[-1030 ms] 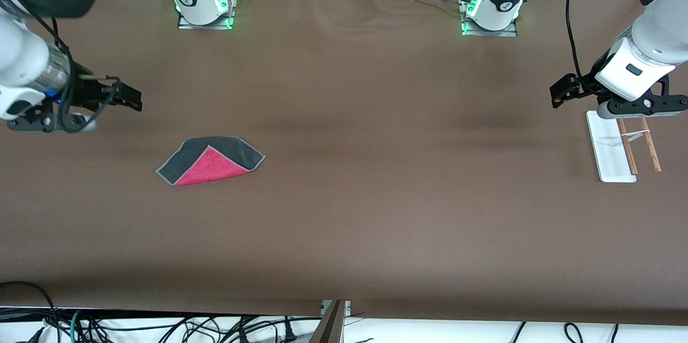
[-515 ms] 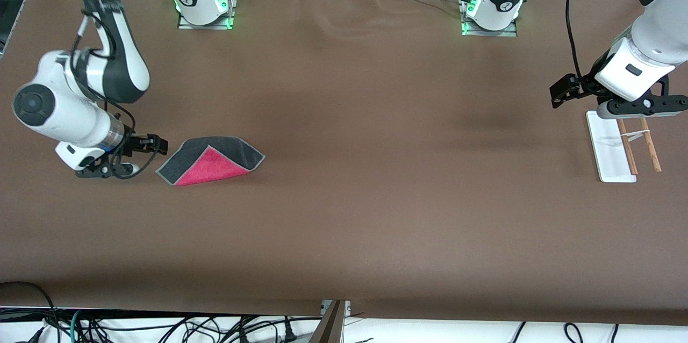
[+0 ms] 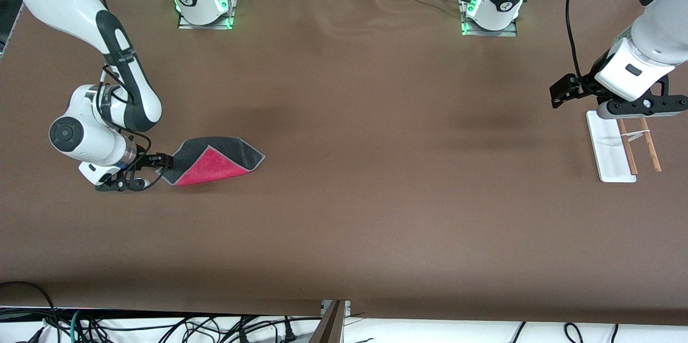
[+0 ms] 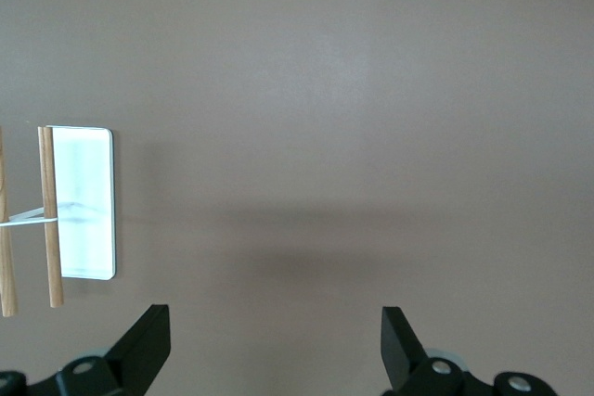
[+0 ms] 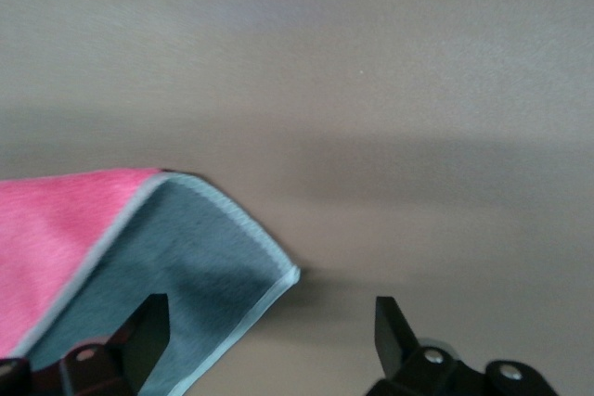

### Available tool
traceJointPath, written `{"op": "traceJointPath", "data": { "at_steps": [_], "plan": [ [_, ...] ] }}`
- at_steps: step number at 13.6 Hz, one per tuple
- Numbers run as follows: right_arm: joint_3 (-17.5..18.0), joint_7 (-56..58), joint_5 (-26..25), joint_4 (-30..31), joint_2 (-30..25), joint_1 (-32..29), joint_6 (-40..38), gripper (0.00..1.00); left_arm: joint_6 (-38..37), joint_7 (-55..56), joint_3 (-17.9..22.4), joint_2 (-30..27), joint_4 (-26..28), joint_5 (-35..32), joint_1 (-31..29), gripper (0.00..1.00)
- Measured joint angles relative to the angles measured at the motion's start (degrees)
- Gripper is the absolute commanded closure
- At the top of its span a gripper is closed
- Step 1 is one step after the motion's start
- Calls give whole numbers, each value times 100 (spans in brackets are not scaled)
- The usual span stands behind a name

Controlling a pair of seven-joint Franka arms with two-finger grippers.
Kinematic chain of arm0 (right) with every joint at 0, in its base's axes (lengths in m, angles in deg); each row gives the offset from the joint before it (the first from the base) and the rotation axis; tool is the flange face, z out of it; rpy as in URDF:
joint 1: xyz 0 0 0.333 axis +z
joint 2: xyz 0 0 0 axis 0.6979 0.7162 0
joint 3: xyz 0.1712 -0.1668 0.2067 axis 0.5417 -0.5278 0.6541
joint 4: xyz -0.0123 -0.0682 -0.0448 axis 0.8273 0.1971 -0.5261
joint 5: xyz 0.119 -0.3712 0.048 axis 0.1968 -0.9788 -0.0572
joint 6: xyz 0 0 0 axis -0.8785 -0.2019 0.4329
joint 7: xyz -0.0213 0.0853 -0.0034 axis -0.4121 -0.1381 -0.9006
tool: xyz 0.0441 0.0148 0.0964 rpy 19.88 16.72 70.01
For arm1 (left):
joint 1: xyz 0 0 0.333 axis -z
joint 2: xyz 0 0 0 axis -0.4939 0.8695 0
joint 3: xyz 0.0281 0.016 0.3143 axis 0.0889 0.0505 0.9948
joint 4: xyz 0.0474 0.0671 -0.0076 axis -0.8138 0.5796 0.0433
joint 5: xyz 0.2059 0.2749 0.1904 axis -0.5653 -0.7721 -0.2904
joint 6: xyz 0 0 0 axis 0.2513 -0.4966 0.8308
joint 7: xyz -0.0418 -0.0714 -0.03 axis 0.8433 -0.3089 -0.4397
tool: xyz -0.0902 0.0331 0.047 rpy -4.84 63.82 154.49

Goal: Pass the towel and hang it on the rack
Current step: 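Reach the right gripper to the grey-pink towel and grasp its corner, then lift the towel with the right gripper while the left gripper approaches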

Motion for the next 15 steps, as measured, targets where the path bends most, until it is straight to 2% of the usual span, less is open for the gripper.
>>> {"op": "traceJointPath", "data": {
  "at_steps": [2, 7, 9, 11, 12, 15],
  "plan": [
    [4, 6, 42, -11, 76, -15, 52, 11, 0, 0, 0, 0, 0, 0, 0, 0],
    [56, 7, 91, -12, 192, -15, 203, 38, 0, 0, 0, 0, 0, 0, 0, 0],
    [66, 7, 101, -15, 222, -15, 225, 62, 0, 0, 0, 0, 0, 0, 0, 0],
    [68, 7, 101, -33, 203, -16, 225, 91, 0, 0, 0, 0, 0, 0, 0, 0],
    [72, 7, 102, -38, 194, -16, 224, 100, 0, 0, 0, 0, 0, 0, 0, 0],
    [139, 6, 175, -47, 181, -13, 196, 100, 0, 0, 0, 0, 0, 0, 0, 0]
  ]
}}
